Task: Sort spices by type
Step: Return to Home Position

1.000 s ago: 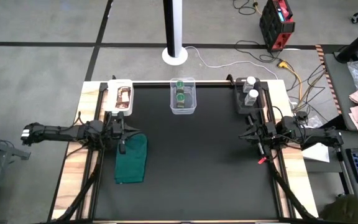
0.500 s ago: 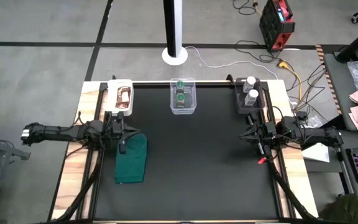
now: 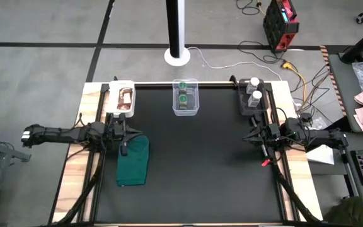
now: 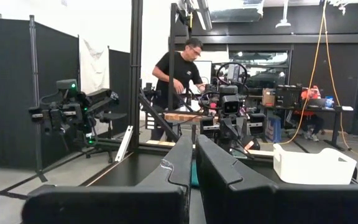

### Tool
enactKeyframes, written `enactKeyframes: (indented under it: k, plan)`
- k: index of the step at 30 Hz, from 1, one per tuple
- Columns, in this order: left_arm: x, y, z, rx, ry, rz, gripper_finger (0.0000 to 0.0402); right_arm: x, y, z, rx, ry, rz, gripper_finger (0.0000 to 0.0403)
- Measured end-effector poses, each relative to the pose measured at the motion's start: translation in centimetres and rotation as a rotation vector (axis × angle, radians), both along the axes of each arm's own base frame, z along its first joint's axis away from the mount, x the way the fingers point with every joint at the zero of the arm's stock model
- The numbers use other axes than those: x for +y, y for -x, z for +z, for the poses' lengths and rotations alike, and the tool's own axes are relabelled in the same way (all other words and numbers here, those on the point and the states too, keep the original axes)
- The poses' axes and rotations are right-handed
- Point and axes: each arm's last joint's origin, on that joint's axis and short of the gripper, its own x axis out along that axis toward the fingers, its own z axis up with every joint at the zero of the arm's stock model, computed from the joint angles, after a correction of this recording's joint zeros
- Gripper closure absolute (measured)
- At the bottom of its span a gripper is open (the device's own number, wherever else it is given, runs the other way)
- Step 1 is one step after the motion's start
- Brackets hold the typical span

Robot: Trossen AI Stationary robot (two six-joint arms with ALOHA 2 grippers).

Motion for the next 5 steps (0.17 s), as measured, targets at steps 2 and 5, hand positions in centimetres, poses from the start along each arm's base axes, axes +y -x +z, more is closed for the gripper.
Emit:
enactKeyframes:
  k: [2, 5]
  plan:
    - [0.00, 0.00, 0.00, 0.000, 0.000, 0.000, 0.0399, 0.00, 0.00, 0.00, 0.000, 0.000, 0.000, 0.0390]
    - [0.00, 0.00, 0.00, 0.000, 0.000, 0.000, 0.0399, 0.00, 0.00, 0.00, 0.000, 0.000, 0.000, 0.0390]
